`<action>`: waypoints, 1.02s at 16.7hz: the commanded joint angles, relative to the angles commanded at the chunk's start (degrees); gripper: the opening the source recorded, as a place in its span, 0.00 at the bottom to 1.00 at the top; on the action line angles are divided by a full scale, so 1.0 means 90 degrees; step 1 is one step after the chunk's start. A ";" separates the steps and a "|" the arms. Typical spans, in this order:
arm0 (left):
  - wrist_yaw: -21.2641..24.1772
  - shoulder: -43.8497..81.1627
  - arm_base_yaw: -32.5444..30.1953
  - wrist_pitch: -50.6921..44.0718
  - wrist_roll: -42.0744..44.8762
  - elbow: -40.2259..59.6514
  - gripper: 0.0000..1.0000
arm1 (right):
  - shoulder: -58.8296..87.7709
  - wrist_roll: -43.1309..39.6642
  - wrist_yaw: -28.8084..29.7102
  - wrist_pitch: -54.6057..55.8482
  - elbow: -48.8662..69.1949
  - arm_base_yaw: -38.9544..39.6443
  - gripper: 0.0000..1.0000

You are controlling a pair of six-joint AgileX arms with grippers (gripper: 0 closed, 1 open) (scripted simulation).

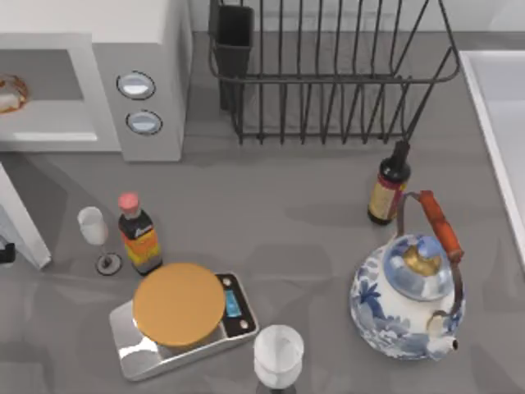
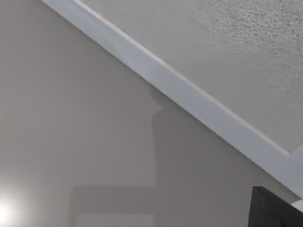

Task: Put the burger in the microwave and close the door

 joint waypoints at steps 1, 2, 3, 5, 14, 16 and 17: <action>-0.0146 -0.0072 -0.0253 0.0001 -0.0159 -0.0043 0.00 | 0.0000 0.0000 0.0000 0.0000 0.0000 0.0000 1.00; -0.0307 -0.0148 -0.0485 0.0002 -0.0330 -0.0088 0.00 | 0.0000 0.0000 0.0000 0.0000 0.0000 0.0000 1.00; -0.0446 -0.0227 -0.0657 0.0002 -0.0482 -0.0139 0.00 | 0.0000 0.0000 0.0000 0.0000 0.0000 0.0000 1.00; -0.0597 -0.0335 -0.0806 -0.0002 -0.0639 -0.0214 0.00 | 0.0000 0.0000 0.0000 0.0000 0.0000 0.0000 1.00; -0.0624 0.0358 -0.0852 0.0282 -0.0654 0.0257 0.00 | 0.0000 0.0000 0.0000 0.0000 0.0000 0.0000 1.00; -0.0640 0.0858 -0.0895 0.0469 -0.0679 0.0527 0.00 | 0.0000 0.0000 0.0000 0.0000 0.0000 0.0000 1.00; -0.0654 0.1085 -0.0902 0.0540 -0.0705 0.0633 0.00 | 0.0000 0.0000 0.0000 0.0000 0.0000 0.0000 1.00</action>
